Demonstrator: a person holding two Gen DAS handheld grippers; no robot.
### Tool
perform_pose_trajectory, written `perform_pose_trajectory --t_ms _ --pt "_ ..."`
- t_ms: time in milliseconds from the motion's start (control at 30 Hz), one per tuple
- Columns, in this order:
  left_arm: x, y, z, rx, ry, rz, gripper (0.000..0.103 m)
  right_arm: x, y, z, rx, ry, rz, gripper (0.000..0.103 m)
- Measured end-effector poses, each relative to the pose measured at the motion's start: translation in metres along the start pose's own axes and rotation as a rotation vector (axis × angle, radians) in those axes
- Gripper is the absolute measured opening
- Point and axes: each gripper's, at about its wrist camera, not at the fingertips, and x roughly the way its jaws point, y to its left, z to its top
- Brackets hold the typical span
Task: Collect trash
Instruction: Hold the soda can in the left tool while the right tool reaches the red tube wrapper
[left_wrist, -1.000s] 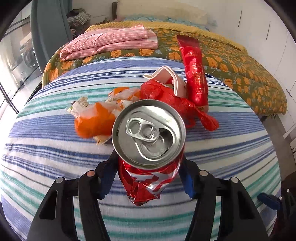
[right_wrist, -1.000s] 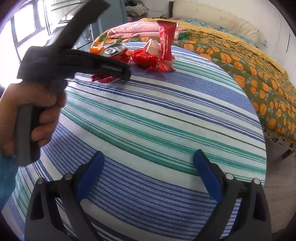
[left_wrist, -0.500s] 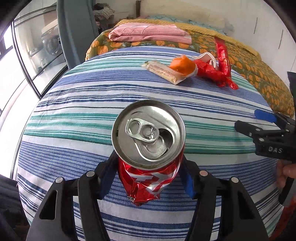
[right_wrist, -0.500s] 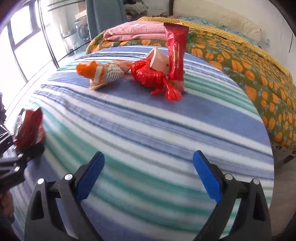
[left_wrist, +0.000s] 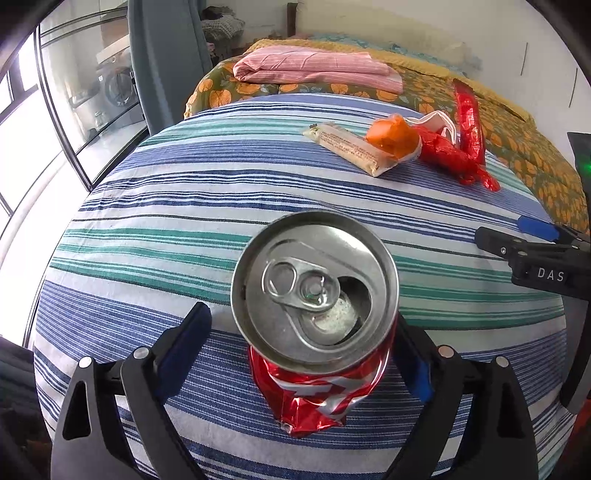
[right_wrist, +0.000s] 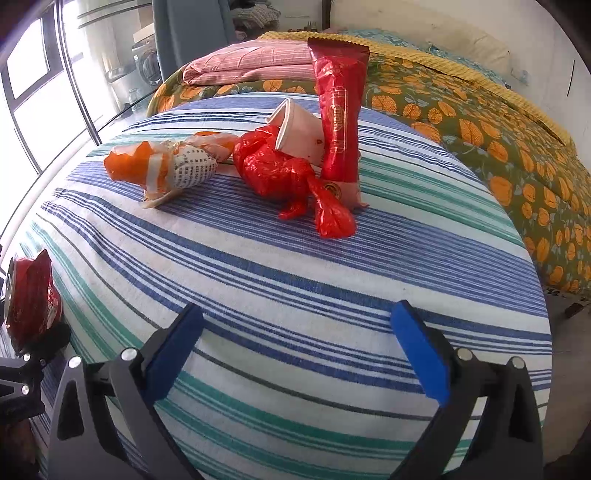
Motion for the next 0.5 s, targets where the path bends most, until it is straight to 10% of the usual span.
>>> perform_pose_trajectory --t_ms 500 --pt "0.0035 0.0019 0.0014 -0.007 0.005 0.006 0.095 0.0000 0.0002 -0.0001 0.001 -0.001 0.001 0.099"
